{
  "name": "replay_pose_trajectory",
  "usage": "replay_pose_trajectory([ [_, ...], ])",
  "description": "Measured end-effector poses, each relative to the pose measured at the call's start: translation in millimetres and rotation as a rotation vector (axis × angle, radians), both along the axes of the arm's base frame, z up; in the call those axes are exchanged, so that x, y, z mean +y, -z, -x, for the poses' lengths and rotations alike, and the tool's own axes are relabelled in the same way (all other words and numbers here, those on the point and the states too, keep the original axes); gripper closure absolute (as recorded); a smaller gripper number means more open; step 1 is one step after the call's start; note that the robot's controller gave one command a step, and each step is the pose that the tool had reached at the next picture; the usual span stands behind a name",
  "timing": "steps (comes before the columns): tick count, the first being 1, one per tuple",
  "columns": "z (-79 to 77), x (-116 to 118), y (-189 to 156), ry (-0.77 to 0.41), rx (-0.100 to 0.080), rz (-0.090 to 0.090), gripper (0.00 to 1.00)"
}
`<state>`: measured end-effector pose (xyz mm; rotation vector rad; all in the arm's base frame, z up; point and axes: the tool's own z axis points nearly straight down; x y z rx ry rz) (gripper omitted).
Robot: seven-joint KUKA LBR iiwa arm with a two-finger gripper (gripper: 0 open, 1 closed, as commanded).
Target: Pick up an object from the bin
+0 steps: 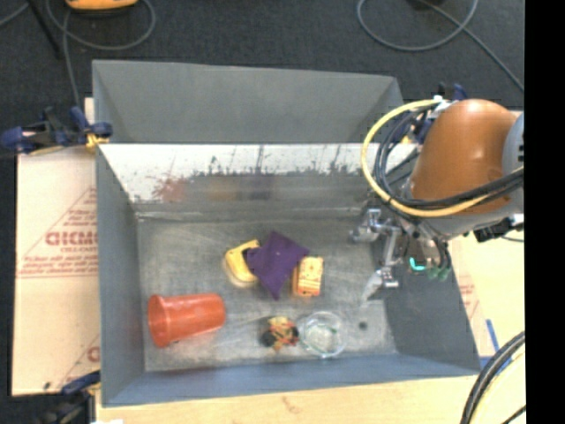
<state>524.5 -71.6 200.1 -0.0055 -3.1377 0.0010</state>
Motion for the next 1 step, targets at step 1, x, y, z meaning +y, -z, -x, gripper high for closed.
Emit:
replay_pose_trajectory([
  [1, -1.6, 0.2, -4.1, -0.002, -0.008, 0.001, 0.00],
])
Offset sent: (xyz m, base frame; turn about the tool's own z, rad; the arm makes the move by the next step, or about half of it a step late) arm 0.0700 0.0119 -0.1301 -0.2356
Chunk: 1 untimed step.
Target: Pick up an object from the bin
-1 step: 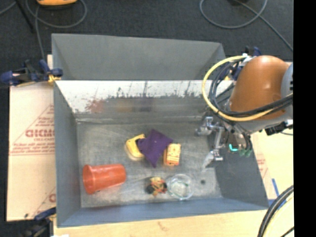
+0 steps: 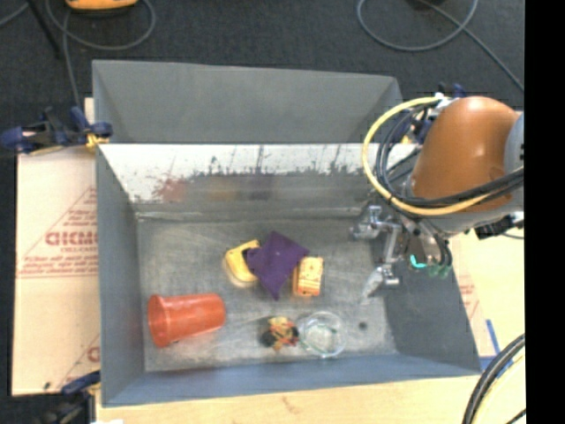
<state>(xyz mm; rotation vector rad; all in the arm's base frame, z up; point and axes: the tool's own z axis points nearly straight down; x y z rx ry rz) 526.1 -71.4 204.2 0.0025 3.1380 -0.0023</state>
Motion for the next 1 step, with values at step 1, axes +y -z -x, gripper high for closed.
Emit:
replay_pose_trajectory([
  [1, -19.3, 2.2, 29.4, -0.058, -0.008, 0.001, 0.00],
])
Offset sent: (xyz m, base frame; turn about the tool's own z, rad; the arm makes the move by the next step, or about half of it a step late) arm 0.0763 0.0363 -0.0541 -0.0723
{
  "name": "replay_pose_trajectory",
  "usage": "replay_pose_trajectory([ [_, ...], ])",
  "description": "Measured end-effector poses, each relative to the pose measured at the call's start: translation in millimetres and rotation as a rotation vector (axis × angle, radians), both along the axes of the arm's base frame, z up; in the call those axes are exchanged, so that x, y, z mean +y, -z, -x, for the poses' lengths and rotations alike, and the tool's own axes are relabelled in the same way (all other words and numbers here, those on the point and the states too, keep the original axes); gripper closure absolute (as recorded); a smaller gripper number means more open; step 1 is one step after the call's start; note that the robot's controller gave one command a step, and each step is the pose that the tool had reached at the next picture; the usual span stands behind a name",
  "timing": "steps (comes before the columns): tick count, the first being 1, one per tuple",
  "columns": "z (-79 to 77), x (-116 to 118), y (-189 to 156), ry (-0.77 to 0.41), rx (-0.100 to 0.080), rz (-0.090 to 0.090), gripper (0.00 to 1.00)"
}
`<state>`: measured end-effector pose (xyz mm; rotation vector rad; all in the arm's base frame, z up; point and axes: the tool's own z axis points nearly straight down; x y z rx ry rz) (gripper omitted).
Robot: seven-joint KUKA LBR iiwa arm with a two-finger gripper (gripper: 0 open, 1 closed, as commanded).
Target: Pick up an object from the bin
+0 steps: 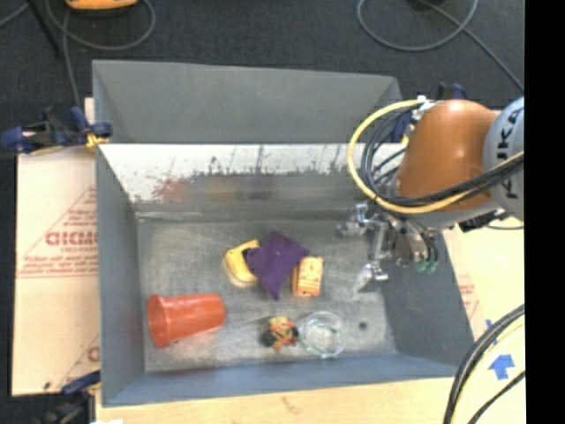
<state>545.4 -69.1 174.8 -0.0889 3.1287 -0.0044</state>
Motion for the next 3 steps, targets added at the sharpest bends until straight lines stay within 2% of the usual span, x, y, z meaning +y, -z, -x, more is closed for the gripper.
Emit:
replay_pose_trajectory([
  [1, -27.1, 8, 48, -0.068, 0.009, 0.000, 0.00],
  [2, -46.8, 31, 93, -0.162, 0.010, 0.005, 1.00],
  [3, -47.0, 31, 93, -0.162, 0.009, 0.005, 1.00],
])
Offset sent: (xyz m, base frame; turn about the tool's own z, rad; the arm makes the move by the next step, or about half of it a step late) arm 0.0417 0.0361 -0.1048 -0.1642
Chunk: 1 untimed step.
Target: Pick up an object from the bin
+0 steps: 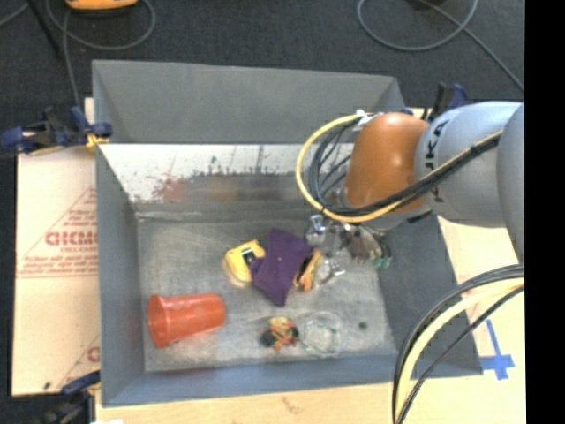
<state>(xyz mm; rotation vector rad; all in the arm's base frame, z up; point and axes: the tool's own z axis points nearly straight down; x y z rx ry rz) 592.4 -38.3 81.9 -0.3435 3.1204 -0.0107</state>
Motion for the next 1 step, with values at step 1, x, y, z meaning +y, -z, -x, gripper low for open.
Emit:
replay_pose_trajectory([
  [1, 0.4, -0.1, -0.7, 0.000, 0.000, 0.000, 1.00],
])
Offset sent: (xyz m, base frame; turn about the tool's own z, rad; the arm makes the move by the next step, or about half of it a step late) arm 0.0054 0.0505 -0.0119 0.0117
